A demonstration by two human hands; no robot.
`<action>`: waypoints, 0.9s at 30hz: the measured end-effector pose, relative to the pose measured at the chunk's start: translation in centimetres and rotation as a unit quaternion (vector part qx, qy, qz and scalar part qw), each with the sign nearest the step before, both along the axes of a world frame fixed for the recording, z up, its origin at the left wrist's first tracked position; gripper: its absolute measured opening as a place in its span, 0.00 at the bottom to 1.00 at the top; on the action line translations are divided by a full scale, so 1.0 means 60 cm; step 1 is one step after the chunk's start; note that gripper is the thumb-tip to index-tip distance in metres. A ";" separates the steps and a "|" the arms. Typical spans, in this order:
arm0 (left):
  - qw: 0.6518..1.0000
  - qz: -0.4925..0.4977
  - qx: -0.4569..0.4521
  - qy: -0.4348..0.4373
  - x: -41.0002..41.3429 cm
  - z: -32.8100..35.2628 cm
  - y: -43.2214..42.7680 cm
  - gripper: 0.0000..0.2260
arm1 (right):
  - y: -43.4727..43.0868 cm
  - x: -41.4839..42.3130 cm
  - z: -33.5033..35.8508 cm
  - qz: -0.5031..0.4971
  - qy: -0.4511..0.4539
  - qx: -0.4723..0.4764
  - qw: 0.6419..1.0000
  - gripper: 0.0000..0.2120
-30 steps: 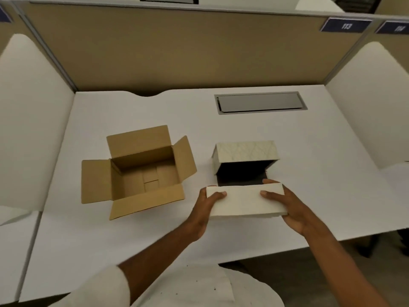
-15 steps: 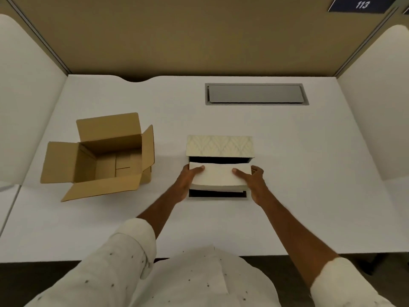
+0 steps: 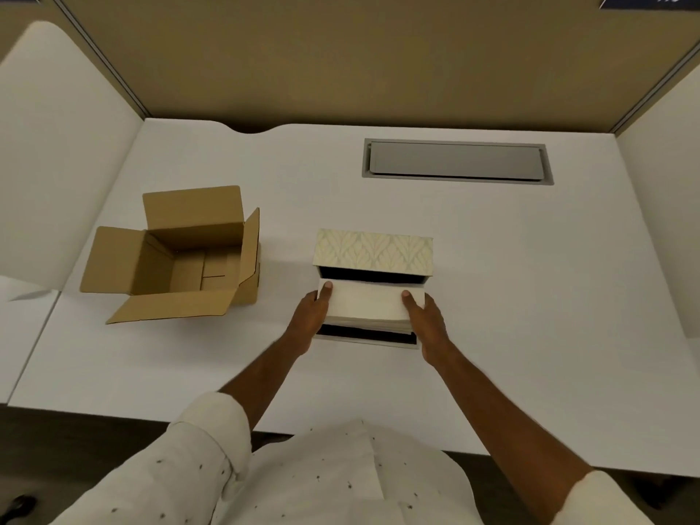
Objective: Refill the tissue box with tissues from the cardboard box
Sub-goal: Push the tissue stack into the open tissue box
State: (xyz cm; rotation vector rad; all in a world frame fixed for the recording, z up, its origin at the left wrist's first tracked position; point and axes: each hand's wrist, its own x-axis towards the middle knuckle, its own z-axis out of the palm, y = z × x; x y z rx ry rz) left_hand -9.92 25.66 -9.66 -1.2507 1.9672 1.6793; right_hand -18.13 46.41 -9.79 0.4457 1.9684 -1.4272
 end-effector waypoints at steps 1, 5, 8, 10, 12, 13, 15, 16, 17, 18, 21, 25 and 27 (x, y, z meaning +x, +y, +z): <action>1.000 0.003 -0.001 -0.003 -0.002 0.000 0.001 0.34 | 0.000 0.001 0.000 -0.003 -0.002 -0.002 1.000 0.36; 0.999 0.027 0.032 -0.014 -0.007 0.003 0.001 0.34 | 0.002 0.013 0.000 0.011 -0.008 -0.017 1.000 0.34; 0.997 0.039 0.062 -0.009 -0.005 0.002 0.000 0.30 | 0.012 0.018 -0.002 0.009 -0.025 -0.021 0.999 0.34; 0.998 0.035 0.054 -0.002 -0.003 0.001 0.002 0.27 | 0.015 0.018 -0.003 -0.002 -0.032 -0.022 0.999 0.34; 0.999 0.030 0.029 0.007 0.001 0.002 0.008 0.27 | 0.016 0.017 -0.003 -0.013 -0.030 -0.031 0.999 0.34; 0.999 0.027 0.020 0.014 0.003 0.001 0.011 0.27 | 0.015 0.016 -0.002 -0.017 -0.029 -0.034 0.999 0.34; 1.000 0.017 0.014 0.019 0.007 0.001 0.015 0.28 | 0.012 0.015 -0.001 -0.021 -0.025 -0.032 0.999 0.32; 1.000 0.015 0.015 0.018 0.008 0.002 0.016 0.28 | 0.011 0.013 -0.001 -0.023 -0.023 -0.030 0.999 0.32; 1.000 0.014 0.018 0.018 0.009 0.002 0.016 0.28 | 0.010 0.011 -0.002 -0.024 -0.020 -0.026 0.999 0.31; 1.000 0.014 0.021 0.017 0.009 0.002 0.015 0.28 | 0.008 0.010 -0.003 -0.025 -0.016 -0.020 0.999 0.30; 0.999 0.019 0.031 0.016 0.010 0.005 0.013 0.27 | 0.003 0.012 -0.004 -0.022 0.008 0.009 1.000 0.28; 0.999 0.014 0.015 0.027 0.014 0.006 0.014 0.26 | -0.001 0.018 -0.004 -0.015 0.024 0.024 0.999 0.29; 0.999 0.017 0.008 0.035 0.012 0.007 0.017 0.25 | 0.001 0.020 -0.003 -0.024 0.009 0.013 1.000 0.31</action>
